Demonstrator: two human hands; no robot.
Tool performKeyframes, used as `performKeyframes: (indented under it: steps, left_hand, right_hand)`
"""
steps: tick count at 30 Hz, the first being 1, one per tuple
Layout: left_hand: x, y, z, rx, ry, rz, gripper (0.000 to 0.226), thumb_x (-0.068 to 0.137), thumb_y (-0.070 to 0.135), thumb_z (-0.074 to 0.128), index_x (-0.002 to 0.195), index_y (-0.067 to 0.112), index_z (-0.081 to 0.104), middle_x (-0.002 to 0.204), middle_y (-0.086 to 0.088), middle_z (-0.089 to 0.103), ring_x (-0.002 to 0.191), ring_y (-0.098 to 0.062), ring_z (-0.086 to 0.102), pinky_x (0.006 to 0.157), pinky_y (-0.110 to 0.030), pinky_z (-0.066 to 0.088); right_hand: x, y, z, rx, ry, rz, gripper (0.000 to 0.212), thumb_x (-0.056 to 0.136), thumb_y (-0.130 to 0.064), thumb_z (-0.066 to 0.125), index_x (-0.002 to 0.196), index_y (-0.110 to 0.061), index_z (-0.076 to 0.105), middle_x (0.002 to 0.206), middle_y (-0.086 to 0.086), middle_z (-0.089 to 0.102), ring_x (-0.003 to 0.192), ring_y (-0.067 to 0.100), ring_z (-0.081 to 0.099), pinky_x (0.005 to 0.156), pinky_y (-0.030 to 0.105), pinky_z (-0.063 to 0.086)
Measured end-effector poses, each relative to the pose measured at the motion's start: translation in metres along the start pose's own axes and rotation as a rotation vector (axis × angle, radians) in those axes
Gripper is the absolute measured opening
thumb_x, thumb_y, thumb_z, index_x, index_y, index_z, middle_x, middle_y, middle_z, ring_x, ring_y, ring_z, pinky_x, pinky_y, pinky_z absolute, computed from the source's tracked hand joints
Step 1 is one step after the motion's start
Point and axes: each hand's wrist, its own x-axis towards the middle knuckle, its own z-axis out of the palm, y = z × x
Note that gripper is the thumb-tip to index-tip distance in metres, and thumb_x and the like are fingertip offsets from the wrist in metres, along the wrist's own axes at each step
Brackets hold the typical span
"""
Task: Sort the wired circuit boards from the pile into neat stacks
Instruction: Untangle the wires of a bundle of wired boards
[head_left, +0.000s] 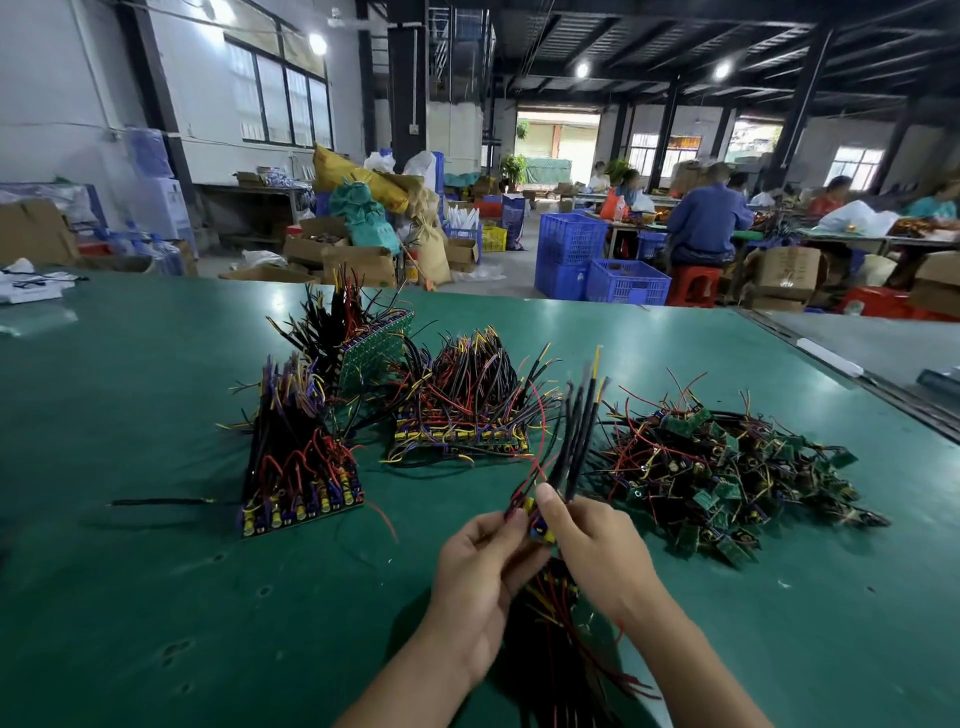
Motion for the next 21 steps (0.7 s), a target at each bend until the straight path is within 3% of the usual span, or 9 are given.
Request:
performKeyframes:
  steps: [2,5,7,9,11,13,16,19,21]
  left_hand:
    - [-0.003,0.000,0.003,0.060,-0.020,0.020,0.016,0.082,0.020,0.066,0.078,0.008,0.058,0.069,-0.012,0.066,0.063,-0.020,0.068,0.059,-0.031,0.058]
    - [-0.003,0.001,-0.002,0.500,-0.006,0.307,0.041,0.081,0.056,0.061,0.074,0.016,0.055,0.062,0.001,0.053,0.060,-0.018,0.054,0.057,-0.031,0.047]
    - [-0.003,0.001,-0.006,0.732,-0.028,0.468,0.047,0.078,0.068,0.047,0.079,0.024,0.065,0.071,0.005,0.065,0.072,-0.015,0.062,0.069,-0.033,0.050]
    - [-0.004,0.002,-0.006,0.824,-0.078,0.472,0.054,0.080,0.071,0.041,0.089,0.028,0.072,0.085,0.009,0.073,0.086,-0.007,0.067,0.078,-0.027,0.052]
    - [-0.009,0.003,-0.001,0.765,-0.082,0.404,0.070,0.076,0.080,0.042,0.075,0.015,0.068,0.065,0.007,0.065,0.062,-0.008,0.061,0.057,-0.028,0.046]
    - [-0.009,0.004,0.004,0.637,0.011,0.334,0.091,0.069,0.086,0.047,0.070,-0.004,0.054,0.052,0.002,0.037,0.046,-0.012,0.034,0.045,-0.026,0.026]
    - [-0.007,0.003,0.006,0.584,0.108,0.368,0.064,0.078,0.067,0.052,0.075,0.005,0.068,0.061,-0.004,0.046,0.058,-0.015,0.042,0.055,-0.031,0.035]
    - [-0.008,0.001,0.007,0.599,0.138,0.441,0.065,0.084,0.057,0.047,0.077,-0.007,0.061,0.062,-0.006,0.044,0.062,-0.015,0.038,0.059,-0.042,0.032]
    - [-0.008,0.000,0.008,0.612,0.174,0.461,0.064,0.087,0.053,0.044,0.079,-0.008,0.061,0.065,-0.007,0.050,0.065,-0.014,0.043,0.062,-0.049,0.039]
  right_hand:
    - [0.000,0.001,-0.003,0.044,0.031,-0.066,0.058,0.076,-0.081,0.028,0.051,-0.030,0.043,0.043,-0.008,0.041,0.043,0.010,0.034,0.049,0.031,0.023]
    - [-0.002,-0.001,-0.005,0.070,0.028,-0.180,0.062,0.080,-0.074,0.035,0.047,-0.022,0.028,0.041,-0.005,0.029,0.041,0.012,0.026,0.046,0.026,0.017]
    - [-0.004,-0.003,-0.004,0.045,-0.007,-0.234,0.057,0.081,-0.071,0.037,0.049,-0.024,0.029,0.041,-0.007,0.031,0.041,0.012,0.028,0.045,0.024,0.017]
    - [-0.005,-0.002,-0.006,0.067,-0.041,-0.257,0.055,0.082,-0.069,0.038,0.051,-0.024,0.031,0.043,-0.008,0.032,0.042,0.011,0.027,0.046,0.023,0.017]
    - [-0.006,-0.003,-0.007,0.066,-0.054,-0.269,0.059,0.085,-0.072,0.034,0.053,-0.023,0.030,0.044,-0.007,0.028,0.043,0.011,0.026,0.047,0.026,0.017]
    - [-0.007,-0.006,-0.006,0.006,-0.030,-0.261,0.064,0.086,-0.077,0.028,0.053,-0.022,0.029,0.045,-0.006,0.026,0.043,0.012,0.028,0.049,0.031,0.019]
    - [-0.008,-0.014,-0.002,-0.018,-0.005,-0.220,0.062,0.084,-0.076,0.024,0.053,-0.022,0.031,0.044,-0.004,0.032,0.045,0.012,0.031,0.050,0.032,0.022]
    - [-0.010,-0.019,0.000,0.029,-0.039,-0.161,0.057,0.082,-0.074,0.025,0.053,-0.026,0.036,0.046,-0.008,0.040,0.047,0.010,0.031,0.052,0.030,0.023]
    - [-0.010,-0.022,-0.002,-0.005,-0.047,-0.142,0.060,0.080,-0.076,0.022,0.054,-0.024,0.035,0.046,-0.009,0.041,0.048,0.010,0.032,0.052,0.033,0.024]
